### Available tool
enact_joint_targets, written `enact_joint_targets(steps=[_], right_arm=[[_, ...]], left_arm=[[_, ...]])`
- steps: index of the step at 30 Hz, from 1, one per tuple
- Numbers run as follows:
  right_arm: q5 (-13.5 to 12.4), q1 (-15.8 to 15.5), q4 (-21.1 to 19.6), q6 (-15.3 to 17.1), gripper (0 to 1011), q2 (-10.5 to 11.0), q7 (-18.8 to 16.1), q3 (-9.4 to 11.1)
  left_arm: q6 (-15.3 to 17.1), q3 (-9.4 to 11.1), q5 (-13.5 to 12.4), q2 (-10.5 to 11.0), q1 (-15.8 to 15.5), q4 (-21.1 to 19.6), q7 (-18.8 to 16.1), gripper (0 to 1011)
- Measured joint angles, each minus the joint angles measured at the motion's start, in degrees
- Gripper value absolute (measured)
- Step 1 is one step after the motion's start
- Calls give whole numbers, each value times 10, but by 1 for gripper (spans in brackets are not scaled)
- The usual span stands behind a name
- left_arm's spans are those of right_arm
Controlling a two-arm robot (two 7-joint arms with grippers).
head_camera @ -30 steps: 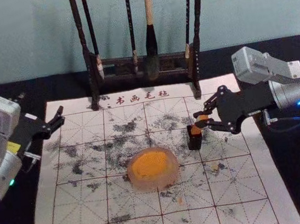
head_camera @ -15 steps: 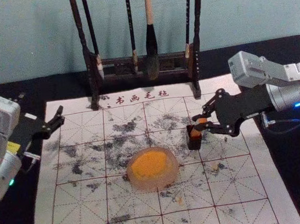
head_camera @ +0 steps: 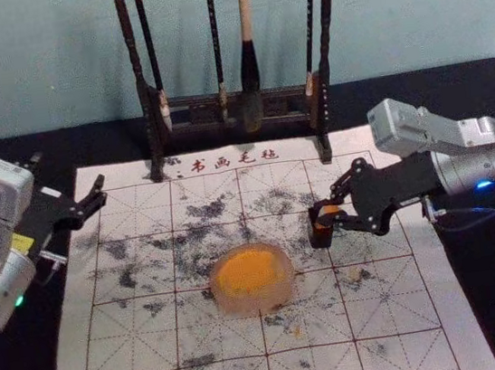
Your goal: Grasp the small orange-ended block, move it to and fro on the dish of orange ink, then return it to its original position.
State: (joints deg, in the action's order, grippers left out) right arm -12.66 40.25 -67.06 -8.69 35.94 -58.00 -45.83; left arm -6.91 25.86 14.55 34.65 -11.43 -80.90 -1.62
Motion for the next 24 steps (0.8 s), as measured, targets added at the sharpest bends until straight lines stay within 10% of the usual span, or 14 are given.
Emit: enact_joint_targets(steps=[16, 24], right_arm=[[4, 0, 2, -1, 149, -1, 3, -1], [3, 0, 1, -1, 366, -1, 3, -1]], left_arm=[[0, 0, 0, 0, 0, 0, 0, 1001], [0, 0, 0, 0, 0, 0, 0, 1001]])
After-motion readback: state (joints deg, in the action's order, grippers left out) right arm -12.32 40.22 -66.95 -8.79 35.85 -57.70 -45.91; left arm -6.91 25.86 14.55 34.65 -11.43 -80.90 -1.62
